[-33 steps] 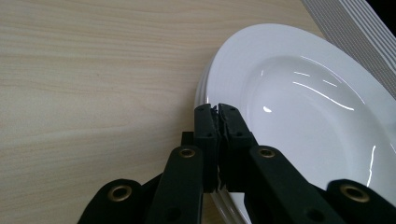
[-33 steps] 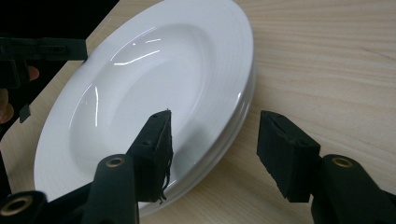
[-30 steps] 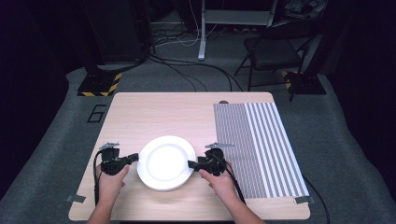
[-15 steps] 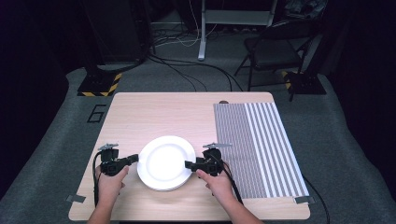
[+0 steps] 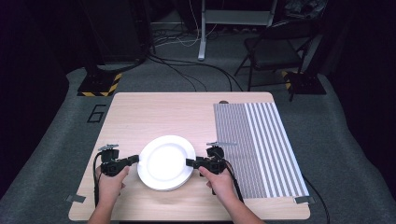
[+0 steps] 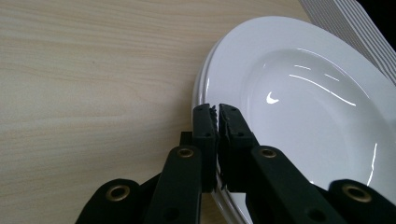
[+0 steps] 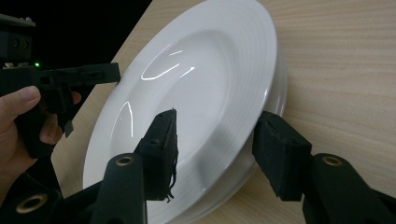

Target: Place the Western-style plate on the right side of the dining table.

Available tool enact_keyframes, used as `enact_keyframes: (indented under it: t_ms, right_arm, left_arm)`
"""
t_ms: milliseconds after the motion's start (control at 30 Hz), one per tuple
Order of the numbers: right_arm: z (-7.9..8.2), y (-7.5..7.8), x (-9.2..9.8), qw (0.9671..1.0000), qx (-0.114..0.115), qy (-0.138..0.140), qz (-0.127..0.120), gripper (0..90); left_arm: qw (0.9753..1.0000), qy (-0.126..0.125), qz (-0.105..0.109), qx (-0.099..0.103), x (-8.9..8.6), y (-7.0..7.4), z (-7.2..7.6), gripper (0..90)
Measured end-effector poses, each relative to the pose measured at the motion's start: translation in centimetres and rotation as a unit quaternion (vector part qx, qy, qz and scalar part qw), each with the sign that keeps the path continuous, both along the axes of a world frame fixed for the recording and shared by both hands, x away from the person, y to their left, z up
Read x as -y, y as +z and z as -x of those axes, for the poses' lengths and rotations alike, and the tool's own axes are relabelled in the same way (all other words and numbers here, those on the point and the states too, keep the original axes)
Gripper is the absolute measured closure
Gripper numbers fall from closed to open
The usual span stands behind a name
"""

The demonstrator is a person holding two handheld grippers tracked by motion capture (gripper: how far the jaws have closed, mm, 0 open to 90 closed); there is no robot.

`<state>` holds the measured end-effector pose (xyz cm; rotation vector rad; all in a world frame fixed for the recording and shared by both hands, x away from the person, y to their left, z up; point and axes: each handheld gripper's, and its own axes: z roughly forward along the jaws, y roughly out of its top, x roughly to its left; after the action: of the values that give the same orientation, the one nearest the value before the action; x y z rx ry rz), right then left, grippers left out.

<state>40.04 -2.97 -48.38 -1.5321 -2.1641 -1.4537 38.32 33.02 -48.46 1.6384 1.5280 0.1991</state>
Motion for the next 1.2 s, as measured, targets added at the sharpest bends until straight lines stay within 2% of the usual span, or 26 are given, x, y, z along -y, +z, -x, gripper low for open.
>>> enact_keyframes:
  t_ms: [233,433,500,600,667,800,967,1067,1200]
  right_arm:
    - [-0.1,-0.2,0.0,1.0,-0.003,-0.001,0.0,53.4]
    - [-0.2,-0.2,0.1,0.9999,-0.009,0.002,-0.014,53.7]
    - [-0.3,-0.3,0.0,0.9999,-0.009,0.003,-0.006,54.1]
    - [-0.3,-0.3,0.1,0.9998,-0.014,0.003,-0.014,55.3]
    - [-0.3,-0.3,0.1,0.9998,-0.01,0.006,-0.016,56.4]
    - [-0.4,-0.6,0.1,0.9997,-0.02,0.002,-0.012,61.0]
    - [-0.7,-0.9,0.6,0.9993,-0.025,0.004,-0.029,66.7]
    - [-1.1,-1.2,0.9,0.9972,-0.051,0.002,-0.054,68.4]
    - [-1.4,-1.6,1.2,0.9951,-0.069,0.003,-0.07,70.8]
  left_arm:
    - [1.0,-0.001,0.001,0.002,-0.1,-0.1,0.0,86.1]
    - [1.0,-0.002,0.005,0.002,-0.2,-0.2,0.0,86.1]
    - [1.0,0.0,0.009,0.001,-0.2,-0.2,0.0,86.2]
    - [1.0,0.0,0.007,0.0,-0.2,-0.2,0.0,86.0]
    - [0.9999,0.003,0.009,0.004,-0.2,-0.3,0.0,86.0]
    - [0.9999,0.002,0.013,0.002,-0.3,-0.2,0.1,86.0]
    - [0.9999,0.001,0.013,0.003,-0.3,-0.2,0.1,85.9]
    - [0.9999,0.002,0.015,0.004,-0.3,-0.3,0.1,85.7]
    - [0.9998,0.003,0.017,0.004,-0.3,-0.3,0.1,85.4]
